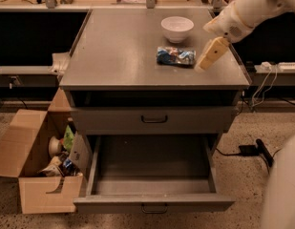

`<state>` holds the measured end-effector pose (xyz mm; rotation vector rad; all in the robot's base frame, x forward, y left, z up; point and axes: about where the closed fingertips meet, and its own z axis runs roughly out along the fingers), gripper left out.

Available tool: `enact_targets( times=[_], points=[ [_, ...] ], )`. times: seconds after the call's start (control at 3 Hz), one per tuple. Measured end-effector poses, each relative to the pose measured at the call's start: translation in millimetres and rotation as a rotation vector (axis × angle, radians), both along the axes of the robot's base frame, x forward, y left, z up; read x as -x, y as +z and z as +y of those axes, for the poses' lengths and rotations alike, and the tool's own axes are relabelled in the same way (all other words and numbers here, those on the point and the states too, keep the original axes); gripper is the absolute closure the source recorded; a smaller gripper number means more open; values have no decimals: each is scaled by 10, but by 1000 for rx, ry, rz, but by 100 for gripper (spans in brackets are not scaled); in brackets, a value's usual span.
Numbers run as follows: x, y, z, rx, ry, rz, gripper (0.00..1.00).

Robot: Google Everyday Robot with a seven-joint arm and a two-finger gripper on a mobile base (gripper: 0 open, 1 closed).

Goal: Place redbull can into middle drawer

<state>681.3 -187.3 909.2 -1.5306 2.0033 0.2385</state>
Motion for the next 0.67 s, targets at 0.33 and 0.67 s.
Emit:
enact_targets(
  times=[0.33, 0.67],
  points=[
    [-376, -246, 112, -58, -41, 28, 0],
    [-625, -395, 247, -88, -75, 53, 0]
  ],
)
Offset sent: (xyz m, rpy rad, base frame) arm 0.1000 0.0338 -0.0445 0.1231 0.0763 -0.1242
